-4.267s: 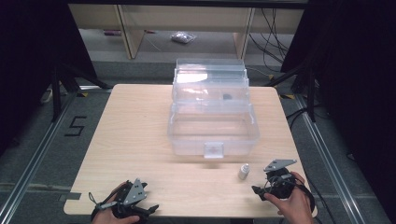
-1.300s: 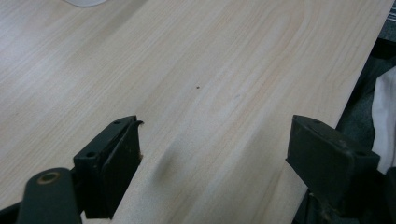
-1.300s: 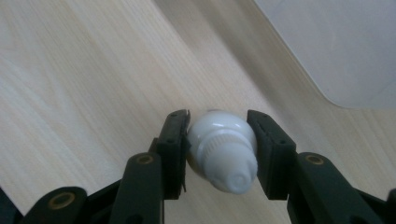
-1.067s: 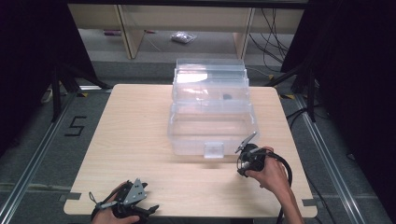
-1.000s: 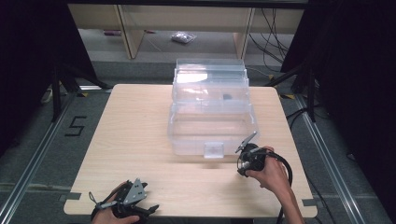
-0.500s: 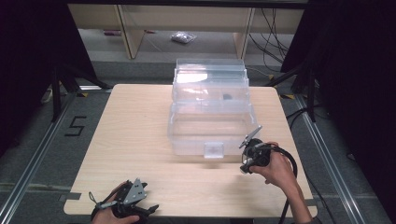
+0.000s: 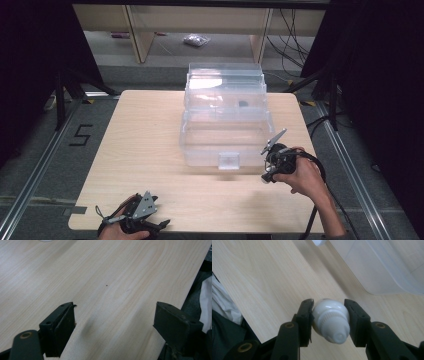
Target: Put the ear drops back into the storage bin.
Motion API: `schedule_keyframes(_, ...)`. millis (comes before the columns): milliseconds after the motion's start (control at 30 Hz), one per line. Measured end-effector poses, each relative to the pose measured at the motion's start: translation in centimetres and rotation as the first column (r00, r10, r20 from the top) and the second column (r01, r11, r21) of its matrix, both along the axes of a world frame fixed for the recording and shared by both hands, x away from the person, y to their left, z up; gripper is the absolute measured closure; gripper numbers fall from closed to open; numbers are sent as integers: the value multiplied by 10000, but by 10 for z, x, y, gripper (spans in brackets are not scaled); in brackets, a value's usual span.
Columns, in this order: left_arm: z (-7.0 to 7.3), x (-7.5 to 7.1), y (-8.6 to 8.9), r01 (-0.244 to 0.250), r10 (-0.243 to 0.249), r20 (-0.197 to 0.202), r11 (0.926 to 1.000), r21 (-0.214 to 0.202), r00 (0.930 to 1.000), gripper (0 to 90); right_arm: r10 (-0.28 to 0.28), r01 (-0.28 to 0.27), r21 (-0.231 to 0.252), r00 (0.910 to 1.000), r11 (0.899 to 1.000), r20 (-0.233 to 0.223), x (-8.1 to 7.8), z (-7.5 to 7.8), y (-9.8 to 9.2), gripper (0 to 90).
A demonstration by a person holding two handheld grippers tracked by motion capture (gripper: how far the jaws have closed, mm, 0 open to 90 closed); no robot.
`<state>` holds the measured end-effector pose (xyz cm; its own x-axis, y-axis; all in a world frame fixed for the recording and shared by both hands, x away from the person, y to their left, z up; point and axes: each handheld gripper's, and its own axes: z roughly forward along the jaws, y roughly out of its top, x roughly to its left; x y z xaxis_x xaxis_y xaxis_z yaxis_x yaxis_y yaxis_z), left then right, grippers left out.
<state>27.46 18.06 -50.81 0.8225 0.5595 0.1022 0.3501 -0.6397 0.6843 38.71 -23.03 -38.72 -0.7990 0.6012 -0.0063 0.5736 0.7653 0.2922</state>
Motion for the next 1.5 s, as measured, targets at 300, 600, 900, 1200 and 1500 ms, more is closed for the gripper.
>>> schedule_keyframes(300,0,0,0,23,-23,32,10000,18,10000,170,62,-58,-101,9995,9999,323,10,27,-4,603)
schedule_keyframes(600,0,0,0,16,-16,10,10000,-4,10000,170,-127,129,-35,9993,9999,364,25,53,-3,603)
schedule_keyframes(900,0,0,0,31,-31,4,10000,4,10000,170,-349,353,-91,9987,9993,367,46,66,3,603)
schedule_keyframes(1200,0,2,1,133,-134,86,9999,49,9999,170,-587,589,-39,9978,9983,318,74,65,13,603)
schedule_keyframes(1500,0,3,1,168,-168,56,9999,-15,9998,169,-826,825,-270,9966,9962,-35,104,48,23,602)
